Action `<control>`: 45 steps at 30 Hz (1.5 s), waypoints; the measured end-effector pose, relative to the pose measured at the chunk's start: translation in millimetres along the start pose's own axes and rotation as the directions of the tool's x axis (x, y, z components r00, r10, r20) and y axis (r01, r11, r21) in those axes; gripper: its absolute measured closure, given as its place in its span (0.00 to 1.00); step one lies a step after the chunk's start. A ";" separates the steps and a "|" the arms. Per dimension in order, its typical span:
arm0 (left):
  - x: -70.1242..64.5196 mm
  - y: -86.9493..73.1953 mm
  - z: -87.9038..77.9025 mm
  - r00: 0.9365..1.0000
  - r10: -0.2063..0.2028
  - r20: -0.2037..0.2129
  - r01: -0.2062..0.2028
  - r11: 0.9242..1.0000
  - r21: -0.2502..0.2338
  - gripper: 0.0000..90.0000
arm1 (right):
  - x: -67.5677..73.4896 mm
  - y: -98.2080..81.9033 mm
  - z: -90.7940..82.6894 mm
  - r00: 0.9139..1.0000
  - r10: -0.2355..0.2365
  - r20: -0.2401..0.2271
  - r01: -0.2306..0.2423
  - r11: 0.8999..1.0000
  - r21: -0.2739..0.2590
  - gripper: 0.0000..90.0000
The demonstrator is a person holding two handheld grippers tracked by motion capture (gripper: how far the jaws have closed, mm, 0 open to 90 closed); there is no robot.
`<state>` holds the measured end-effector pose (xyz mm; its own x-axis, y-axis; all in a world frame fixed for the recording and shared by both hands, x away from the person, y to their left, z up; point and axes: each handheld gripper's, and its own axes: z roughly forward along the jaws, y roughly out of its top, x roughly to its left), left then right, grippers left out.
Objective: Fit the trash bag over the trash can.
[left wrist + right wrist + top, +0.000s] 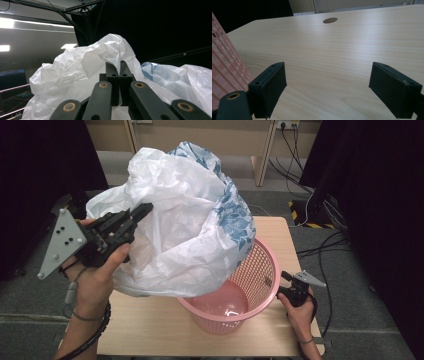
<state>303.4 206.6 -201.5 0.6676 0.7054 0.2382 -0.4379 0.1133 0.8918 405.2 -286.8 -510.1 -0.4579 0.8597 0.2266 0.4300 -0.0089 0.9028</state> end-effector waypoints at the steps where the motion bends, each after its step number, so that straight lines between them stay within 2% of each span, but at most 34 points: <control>1: -0.1 1.0 0.3 1.000 0.002 0.001 -0.002 1.000 -0.001 1.00 | -0.1 0.0 0.0 1.000 -0.001 0.000 0.001 1.000 -0.001 0.16; 45: -14.6 17.0 24.6 0.998 0.021 0.062 -0.017 0.998 -0.062 1.00 | -0.3 0.0 0.2 1.000 0.001 -0.002 -0.001 1.000 0.002 0.16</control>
<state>301.0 181.0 -180.4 0.6943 0.6627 0.2805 -0.4859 0.1442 0.8620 405.5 -287.0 -510.2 -0.4590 0.8588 0.2277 0.4317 -0.0084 0.9020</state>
